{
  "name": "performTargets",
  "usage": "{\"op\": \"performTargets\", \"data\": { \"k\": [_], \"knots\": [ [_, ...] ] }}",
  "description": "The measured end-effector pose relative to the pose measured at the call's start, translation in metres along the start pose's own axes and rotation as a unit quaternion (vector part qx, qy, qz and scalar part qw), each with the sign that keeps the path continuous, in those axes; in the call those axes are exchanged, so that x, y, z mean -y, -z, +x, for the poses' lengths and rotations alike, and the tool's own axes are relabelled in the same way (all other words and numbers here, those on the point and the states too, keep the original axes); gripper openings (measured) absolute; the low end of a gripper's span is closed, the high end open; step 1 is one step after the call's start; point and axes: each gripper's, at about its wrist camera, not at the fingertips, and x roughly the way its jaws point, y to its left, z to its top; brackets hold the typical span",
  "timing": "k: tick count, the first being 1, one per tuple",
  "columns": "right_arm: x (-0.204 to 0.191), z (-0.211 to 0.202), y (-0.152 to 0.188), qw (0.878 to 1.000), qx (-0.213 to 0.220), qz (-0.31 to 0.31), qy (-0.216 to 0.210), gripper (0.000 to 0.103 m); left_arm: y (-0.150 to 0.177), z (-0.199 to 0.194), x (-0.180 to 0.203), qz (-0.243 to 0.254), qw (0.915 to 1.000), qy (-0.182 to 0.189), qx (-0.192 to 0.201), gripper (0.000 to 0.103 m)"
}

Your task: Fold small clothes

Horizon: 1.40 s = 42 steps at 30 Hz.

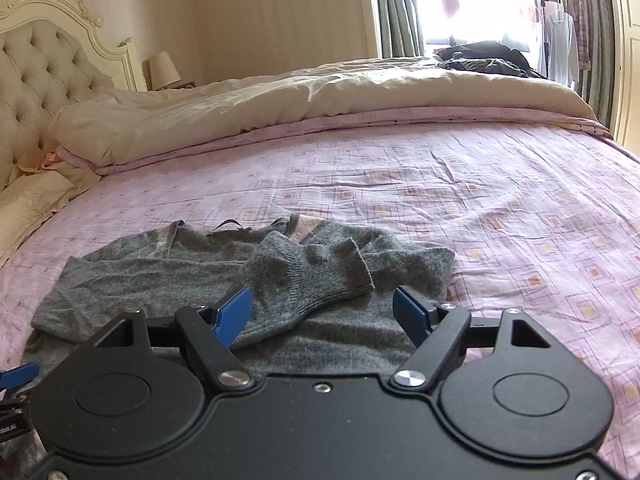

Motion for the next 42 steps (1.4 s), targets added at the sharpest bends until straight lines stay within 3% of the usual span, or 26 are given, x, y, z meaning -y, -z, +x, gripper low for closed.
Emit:
{"op": "performTargets", "data": {
  "k": [5,8,12,14,17,18,21,25,33,42],
  "knots": [
    [0.007,0.03,-0.006,1.0,-0.014,0.002,0.005,0.079,0.0,0.001,-0.004,-0.009,0.9999,0.014,-0.002,0.067],
    [0.01,0.047,-0.007,1.0,-0.02,0.004,0.009,0.078,0.0,0.004,0.0,-0.001,1.0,0.003,-0.005,0.068],
    [0.012,0.062,-0.007,0.999,-0.028,0.006,0.014,0.07,0.003,0.008,0.005,0.01,0.9999,-0.006,-0.007,0.07],
    [0.012,0.065,-0.007,0.999,-0.034,0.008,0.014,0.06,0.003,0.008,0.002,0.003,1.0,-0.001,-0.007,0.07],
    [0.008,0.066,-0.008,0.999,-0.038,0.008,0.013,0.038,0.004,0.008,0.006,0.013,0.9998,-0.008,-0.009,0.071],
    [0.006,0.065,-0.009,0.999,-0.038,0.005,0.013,0.009,0.003,0.009,0.006,0.016,0.9998,-0.01,-0.01,0.072],
    [0.002,0.048,-0.018,1.0,-0.022,0.008,0.009,0.008,0.004,0.008,0.005,0.014,0.9998,-0.009,-0.009,0.072],
    [0.011,0.02,-0.026,0.999,-0.003,0.021,0.042,0.008,0.002,0.009,0.008,0.015,0.9998,-0.01,-0.01,0.072],
    [0.031,0.038,0.002,0.994,-0.075,0.016,0.08,0.008,0.002,0.009,0.008,0.015,0.9998,-0.009,-0.01,0.072],
    [0.038,0.021,0.015,0.992,-0.064,0.017,0.109,0.005,0.002,0.009,0.008,0.016,0.9998,-0.01,-0.01,0.072]
  ]
}}
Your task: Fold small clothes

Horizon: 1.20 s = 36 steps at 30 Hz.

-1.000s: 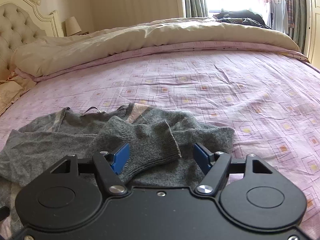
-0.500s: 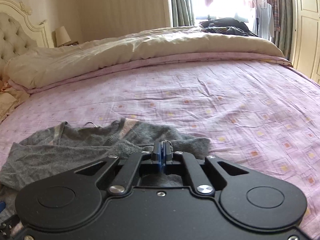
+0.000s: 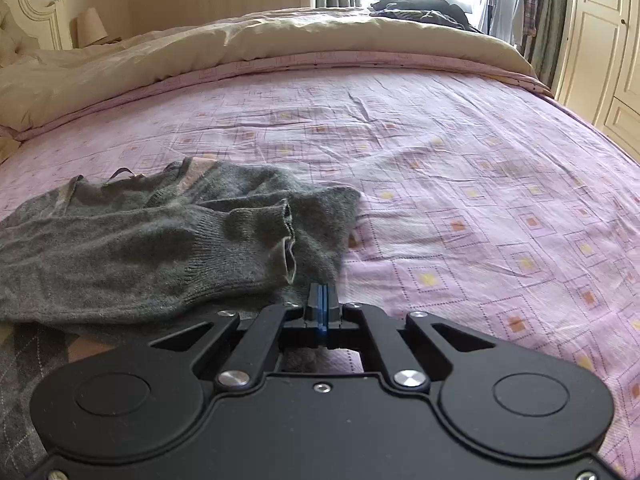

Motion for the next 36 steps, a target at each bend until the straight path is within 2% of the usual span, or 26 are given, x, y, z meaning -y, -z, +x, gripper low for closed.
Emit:
{"op": "performTargets", "data": {
  "k": [3,4,6,11,12,13,14,16,18,19,21,22,24,29,36],
  "knots": [
    [0.002,-0.013,-0.003,0.998,0.062,0.004,-0.017,0.021,0.0,0.0,0.001,0.001,1.0,-0.001,0.0,0.072],
    [0.001,-0.013,-0.008,0.997,0.071,0.006,-0.026,0.034,0.0,-0.001,0.0,0.0,1.0,-0.001,0.0,0.072],
    [-0.002,-0.005,-0.017,0.997,0.061,0.006,-0.046,0.051,-0.001,-0.001,0.001,0.001,1.0,-0.001,0.0,0.072],
    [-0.017,0.028,-0.026,0.999,0.019,-0.015,-0.048,0.052,0.0,0.0,0.001,0.001,1.0,-0.001,0.0,0.072],
    [-0.02,0.03,-0.024,0.999,0.011,-0.015,-0.05,0.034,0.0,-0.001,0.001,0.001,1.0,-0.001,0.0,0.072],
    [-0.023,0.028,-0.024,0.998,0.013,-0.024,-0.051,0.012,0.0,0.0,0.001,0.001,1.0,-0.001,0.0,0.072],
    [-0.028,0.023,-0.023,0.998,0.021,-0.038,-0.04,0.008,0.0,0.0,0.001,0.001,1.0,-0.001,0.0,0.072],
    [-0.031,0.014,-0.02,0.998,0.037,-0.044,-0.013,0.009,0.0,0.0,0.0,0.0,1.0,-0.001,0.0,0.072],
    [-0.022,0.019,-0.019,1.0,0.021,-0.018,-0.008,0.009,0.0,-0.001,0.0,0.0,1.0,-0.001,0.0,0.072],
    [-0.016,0.024,-0.018,1.0,0.007,-0.003,-0.013,0.011,0.0,-0.001,0.0,0.001,1.0,-0.001,0.0,0.072],
    [-0.012,0.024,-0.013,1.0,0.016,0.003,-0.018,0.02,-0.001,-0.001,0.0,0.001,1.0,-0.001,0.0,0.072],
    [-0.011,0.019,-0.012,1.0,0.024,0.007,-0.014,0.035,0.0,-0.001,0.0,0.001,1.0,-0.001,0.0,0.072],
    [-0.006,0.006,-0.01,0.999,0.034,0.026,-0.023,0.055,-0.001,-0.001,0.001,0.001,1.0,-0.002,0.0,0.072],
    [-0.004,-0.05,0.01,0.996,0.068,0.03,-0.05,0.06,0.0,-0.001,0.002,0.003,1.0,-0.003,-0.001,0.072],
    [-0.014,-0.114,0.069,0.995,0.058,0.021,-0.077,0.066,-0.002,0.0,0.003,0.007,1.0,-0.003,-0.005,0.074]
  ]
}}
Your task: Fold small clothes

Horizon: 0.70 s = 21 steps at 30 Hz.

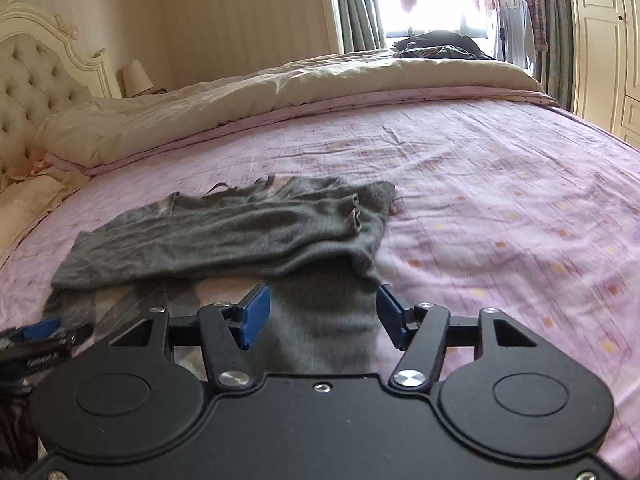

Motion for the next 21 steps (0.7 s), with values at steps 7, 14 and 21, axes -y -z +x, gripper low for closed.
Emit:
{"op": "performTargets", "data": {
  "k": [7,14,21],
  "knots": [
    [-0.014,-0.052,0.05,0.999,-0.023,-0.022,-0.012,0.07,0.004,-0.017,0.002,0.021,0.9995,0.007,-0.024,0.079],
    [-0.011,-0.078,0.072,0.999,-0.037,-0.005,-0.02,0.071,0.032,-0.068,-0.001,0.048,0.9974,0.02,-0.049,0.079],
    [-0.006,-0.087,0.088,0.997,-0.069,0.001,-0.027,0.072,0.072,-0.118,-0.019,0.02,0.9974,0.025,-0.064,0.08]
  ]
}}
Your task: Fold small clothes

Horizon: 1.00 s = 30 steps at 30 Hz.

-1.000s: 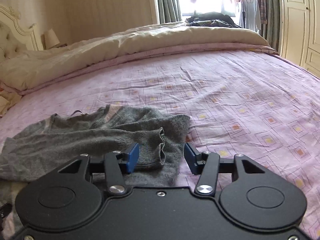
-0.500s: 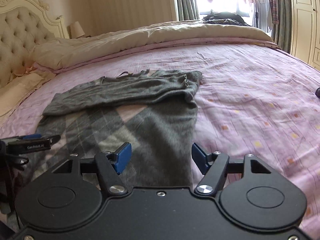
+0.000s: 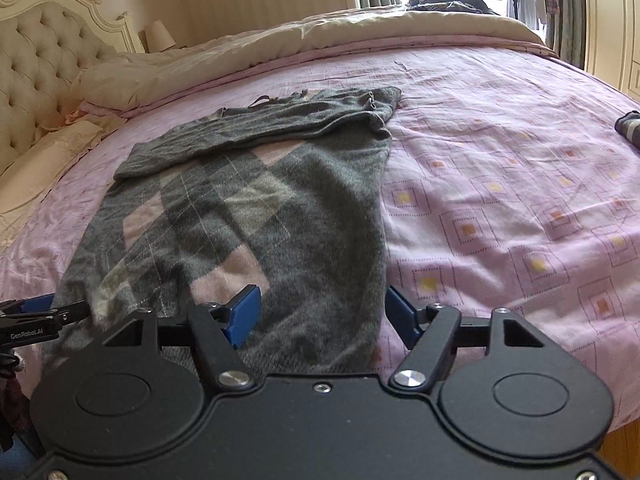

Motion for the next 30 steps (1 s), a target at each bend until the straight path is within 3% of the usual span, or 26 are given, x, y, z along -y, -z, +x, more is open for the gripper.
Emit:
{"op": "performTargets", "data": {
  "k": [9,20,21,23,25,30],
  "knots": [
    [0.003,-0.004,0.023,0.999,-0.041,-0.001,-0.01,0.075,0.026,-0.031,-0.002,-0.03,0.9995,0.009,-0.006,0.08],
    [0.007,-0.007,0.042,0.997,-0.055,0.023,-0.056,0.084,0.034,-0.041,0.011,-0.007,0.9995,0.024,-0.018,0.079],
    [0.008,-0.008,0.043,0.996,-0.054,0.029,-0.063,0.084,0.034,-0.043,0.011,-0.008,0.9994,0.03,-0.018,0.078],
    [0.011,-0.009,0.044,0.995,-0.051,0.041,-0.073,0.084,0.035,-0.046,0.012,-0.009,0.9989,0.041,-0.019,0.065],
    [0.013,-0.01,0.045,0.994,-0.05,0.048,-0.08,0.084,0.035,-0.048,0.014,-0.007,0.9988,0.045,-0.02,0.058],
    [0.014,-0.011,0.048,0.992,-0.048,0.056,-0.102,0.084,0.039,-0.051,0.014,-0.008,0.9982,0.057,-0.019,0.056]
  ]
}}
